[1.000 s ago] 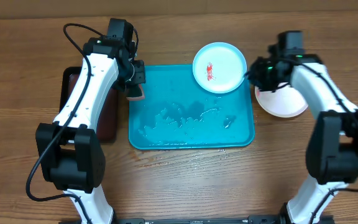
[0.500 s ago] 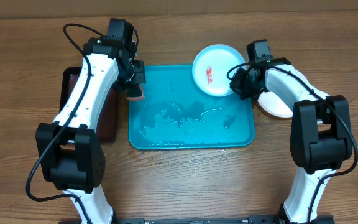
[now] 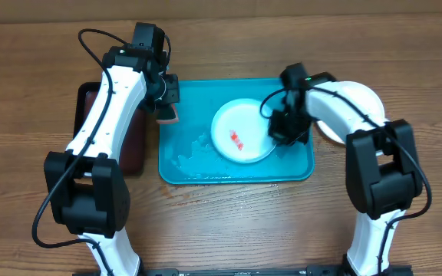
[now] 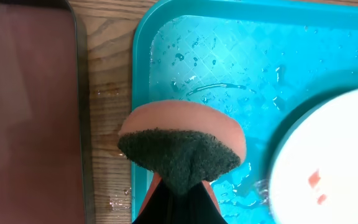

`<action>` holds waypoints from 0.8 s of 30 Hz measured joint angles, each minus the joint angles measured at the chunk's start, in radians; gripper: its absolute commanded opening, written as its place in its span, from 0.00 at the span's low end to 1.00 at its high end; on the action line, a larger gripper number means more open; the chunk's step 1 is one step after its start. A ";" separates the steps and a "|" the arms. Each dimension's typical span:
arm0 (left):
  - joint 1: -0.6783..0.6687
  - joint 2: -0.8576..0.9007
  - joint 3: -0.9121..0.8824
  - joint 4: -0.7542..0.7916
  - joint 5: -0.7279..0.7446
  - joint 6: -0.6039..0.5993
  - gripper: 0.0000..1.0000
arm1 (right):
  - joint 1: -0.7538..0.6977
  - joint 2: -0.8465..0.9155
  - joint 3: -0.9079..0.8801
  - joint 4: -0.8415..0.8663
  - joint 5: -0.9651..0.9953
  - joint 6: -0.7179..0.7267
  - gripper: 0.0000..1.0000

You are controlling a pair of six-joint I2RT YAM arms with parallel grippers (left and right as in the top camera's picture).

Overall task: Clean dirty plates on tray and stack at the side
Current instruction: 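Move the right gripper to the light-blue plate and drag it to tray center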

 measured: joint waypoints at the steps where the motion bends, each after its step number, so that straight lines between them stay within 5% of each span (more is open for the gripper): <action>1: 0.000 0.000 0.000 0.000 0.000 0.000 0.04 | 0.018 0.001 0.000 0.000 0.001 -0.027 0.46; 15: 0.000 0.000 0.000 0.000 0.000 0.000 0.04 | -0.007 -0.002 0.001 0.317 0.167 -0.311 0.32; 24: 0.000 0.000 0.000 0.003 0.000 0.000 0.04 | -0.005 -0.001 0.000 0.224 0.177 -0.364 0.19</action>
